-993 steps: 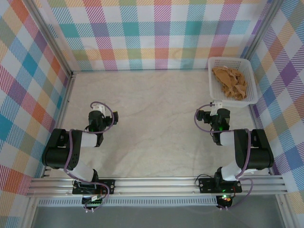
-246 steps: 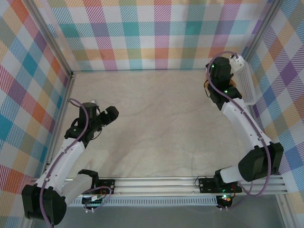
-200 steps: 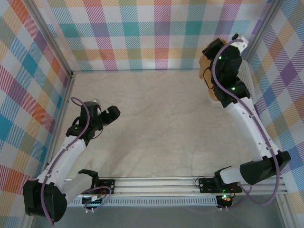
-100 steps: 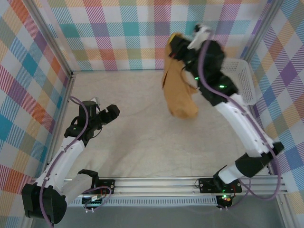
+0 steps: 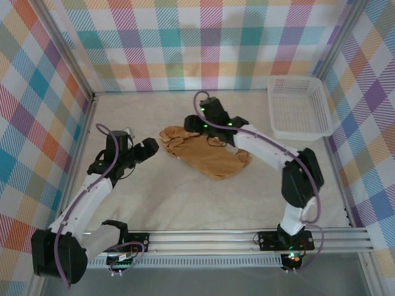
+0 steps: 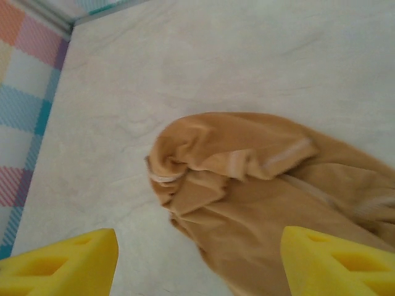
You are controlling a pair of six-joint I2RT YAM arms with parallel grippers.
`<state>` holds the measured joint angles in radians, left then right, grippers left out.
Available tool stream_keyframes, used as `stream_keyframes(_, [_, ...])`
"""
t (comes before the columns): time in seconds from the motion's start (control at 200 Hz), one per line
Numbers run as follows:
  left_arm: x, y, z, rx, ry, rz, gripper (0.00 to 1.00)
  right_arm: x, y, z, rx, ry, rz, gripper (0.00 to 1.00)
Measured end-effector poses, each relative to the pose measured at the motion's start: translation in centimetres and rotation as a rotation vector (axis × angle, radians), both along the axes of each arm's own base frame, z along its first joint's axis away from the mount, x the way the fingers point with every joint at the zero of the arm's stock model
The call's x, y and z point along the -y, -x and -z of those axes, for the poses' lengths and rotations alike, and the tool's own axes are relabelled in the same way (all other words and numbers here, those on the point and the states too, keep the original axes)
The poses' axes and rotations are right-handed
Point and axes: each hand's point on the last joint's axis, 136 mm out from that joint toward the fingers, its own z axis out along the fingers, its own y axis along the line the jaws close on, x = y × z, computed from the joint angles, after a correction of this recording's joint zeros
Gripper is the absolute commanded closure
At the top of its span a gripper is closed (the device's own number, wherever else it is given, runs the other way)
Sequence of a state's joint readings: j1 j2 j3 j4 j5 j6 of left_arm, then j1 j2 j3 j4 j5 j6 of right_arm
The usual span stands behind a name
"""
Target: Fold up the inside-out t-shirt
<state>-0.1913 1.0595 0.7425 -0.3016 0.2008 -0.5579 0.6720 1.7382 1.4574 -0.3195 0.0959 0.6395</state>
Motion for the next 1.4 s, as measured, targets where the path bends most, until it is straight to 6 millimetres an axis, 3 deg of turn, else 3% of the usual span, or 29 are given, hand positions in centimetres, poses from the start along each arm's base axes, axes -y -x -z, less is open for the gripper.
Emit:
stream_keyframes(0.13, [1.6,-0.6,3.3,-0.088,0.005,0.045,0.21,7.7,0.4,0.6,-0.023,0.011,0.125,0.31])
stream_keyframes(0.195, [2.5,-0.8,5.0,-0.128,0.004,0.067,0.24,11.3,1.1,2.3,-0.065,0.032,0.184,0.32])
stream_keyframes(0.27, [3.4,-1.1,6.9,-0.178,0.008,0.081,0.31,13.3,3.1,5.1,-0.147,0.057,0.195,0.33])
stream_keyframes(0.335, [3.9,-1.6,8.5,-0.22,0.007,0.083,0.39,13.8,5.4,7.9,-0.227,0.075,0.173,0.33])
stream_keyframes(0.445, [4.3,-3.3,10.7,-0.274,-0.002,0.071,0.44,14.1,8.8,11.7,-0.346,0.089,0.131,0.32])
stream_keyframes(0.55, [4.9,-6.0,11.1,-0.265,-0.007,0.065,0.46,14.2,10.6,13.5,-0.41,0.089,0.111,0.32])
stream_keyframes(0.715, [5.8,-9.8,12.0,-0.237,-0.001,0.049,0.62,13.8,10.7,14.2,-0.429,0.06,0.109,0.35])
stream_keyframes(0.815, [5.4,-10.3,13.8,-0.255,-0.024,0.02,0.72,13.3,10.1,15.3,-0.442,0.045,0.116,0.49])
stream_keyframes(0.865, [5.2,-10.5,13.9,-0.249,-0.03,0.012,0.79,13.1,9.9,16.0,-0.463,0.038,0.132,0.55])
stream_keyframes(0.94, [5.0,-10.7,13.8,-0.24,-0.035,-0.007,0.92,13.0,9.6,16.7,-0.476,0.033,0.143,0.71])
stream_keyframes(0.99, [4.7,-10.7,13.9,-0.244,-0.048,-0.018,1.0,12.9,9.4,16.7,-0.471,0.028,0.147,0.83])
stream_keyframes(1.095, [4.2,-10.7,13.7,-0.25,-0.075,-0.034,1.0,12.5,8.6,15.9,-0.451,0.013,0.15,1.0])
stream_keyframes(1.235, [3.4,-10.2,11.6,-0.242,-0.116,-0.044,1.0,12.3,7.3,13.6,-0.392,0.004,0.149,1.0])
stream_keyframes(1.31, [3.0,-10.0,9.0,-0.211,-0.138,-0.043,1.0,12.5,7.0,11.8,-0.357,0.004,0.153,1.0])
stream_keyframes(1.4, [2.4,-10.0,4.7,-0.148,-0.177,-0.037,1.0,12.9,6.7,8.1,-0.286,-0.003,0.15,1.0])
